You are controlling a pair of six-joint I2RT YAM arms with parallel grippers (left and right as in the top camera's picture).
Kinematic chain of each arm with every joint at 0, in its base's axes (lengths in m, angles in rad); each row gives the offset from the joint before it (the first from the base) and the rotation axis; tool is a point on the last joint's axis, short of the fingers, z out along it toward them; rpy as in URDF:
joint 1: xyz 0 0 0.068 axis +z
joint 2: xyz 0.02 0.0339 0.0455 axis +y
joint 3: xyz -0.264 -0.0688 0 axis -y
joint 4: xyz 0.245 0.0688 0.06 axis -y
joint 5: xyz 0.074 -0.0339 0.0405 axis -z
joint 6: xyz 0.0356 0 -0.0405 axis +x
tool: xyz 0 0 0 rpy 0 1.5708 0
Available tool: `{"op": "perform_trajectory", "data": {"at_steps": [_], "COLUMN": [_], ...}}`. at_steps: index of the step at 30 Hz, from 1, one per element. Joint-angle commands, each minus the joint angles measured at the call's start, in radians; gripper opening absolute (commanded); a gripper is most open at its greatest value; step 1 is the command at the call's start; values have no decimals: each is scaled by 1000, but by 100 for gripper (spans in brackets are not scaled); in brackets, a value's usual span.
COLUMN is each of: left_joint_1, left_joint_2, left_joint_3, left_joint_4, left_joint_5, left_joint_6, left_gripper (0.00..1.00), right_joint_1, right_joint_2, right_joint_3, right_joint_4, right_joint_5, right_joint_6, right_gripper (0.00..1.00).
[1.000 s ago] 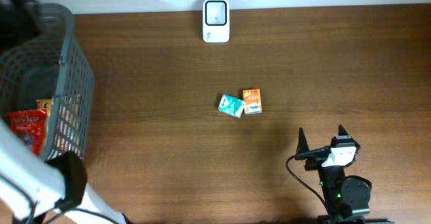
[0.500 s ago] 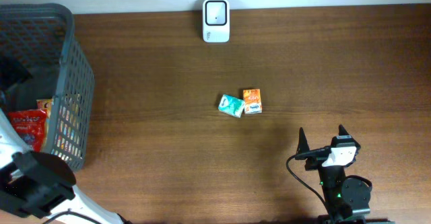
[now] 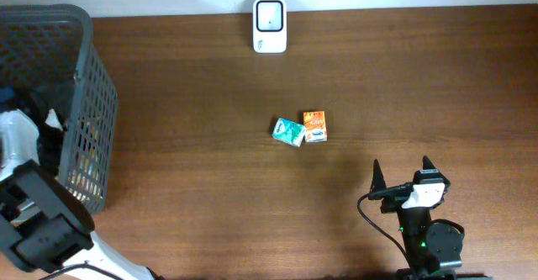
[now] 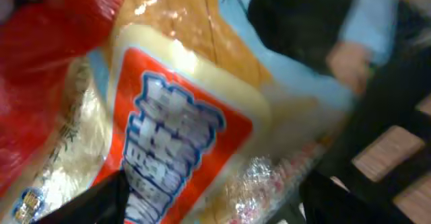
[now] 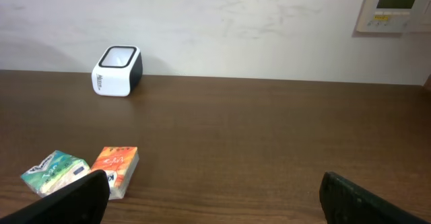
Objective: Scan the item barcode
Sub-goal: 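Reach the left gripper into the basket and grasp the printed snack bag, then drop the printed snack bag left of the tissue packs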
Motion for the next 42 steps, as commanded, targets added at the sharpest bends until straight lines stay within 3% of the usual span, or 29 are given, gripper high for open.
{"op": "perform_trajectory", "data": {"at_steps": [1,2,3,4,6,8,10,11,16,19,22,25,26,30,34,36,42], "left_joint_1": [-1,-1,-1,-1,-1,-1,-1,-1,-1,-2,-85,-306,-388,-702,-853,-904,-1005], "left_joint_2": [-12,-12,-13,-13,-14,-20,-32,-48,-153,-253,-350,-345,-333,-246,-150,-96,13], "left_joint_3": [-72,-73,-72,-68,-26,127,296,476,1012,1143,1146,1138,1125,986,789,649,406], "left_joint_4": [30,34,36,35,5,-95,-183,-252,-383,-413,-429,-458,-464,-487,-423,-342,-166], "left_joint_5": [-37,-37,-37,-35,-6,64,139,205,235,354,574,591,575,261,83,14,14], "left_joint_6": [33,33,33,32,32,32,32,32,-2,-2,-2,-1,-1,-29,-303,-523,-700], "left_gripper": [63,53,36,0,0,0,0,0,0,0,0,0,0,0,0,0,0], "right_joint_1": [-7,-7,-7,-7,-7,-7,-7,-7,-7,-7,-7,-7,-7,-7,-7,-7,-7], "right_joint_2": [-7,-7,-7,-7,-7,-7,-7,-7,-7,-7,-7,-7,-7,-7,-7,-7,-7], "right_joint_3": [-9,-9,-9,-9,-9,-9,-9,-9,-9,-9,-9,-9,-9,-9,-9,-9,-9], "right_joint_4": [-2,-2,-2,-2,-2,-2,-2,-2,-2,-2,-2,-2,-2,-2,-2,-2,-2], "right_joint_5": [2,2,3,2,3,2,3,2,2,2,3,2,2,3,2,2,2], "right_joint_6": [4,4,4,4,4,4,4,4,4,4,4,4,4,4,4,4,4], "right_gripper": [99,98,98,98,98,98,99,98,98,98,98,99,98,98,98,98,98]}}
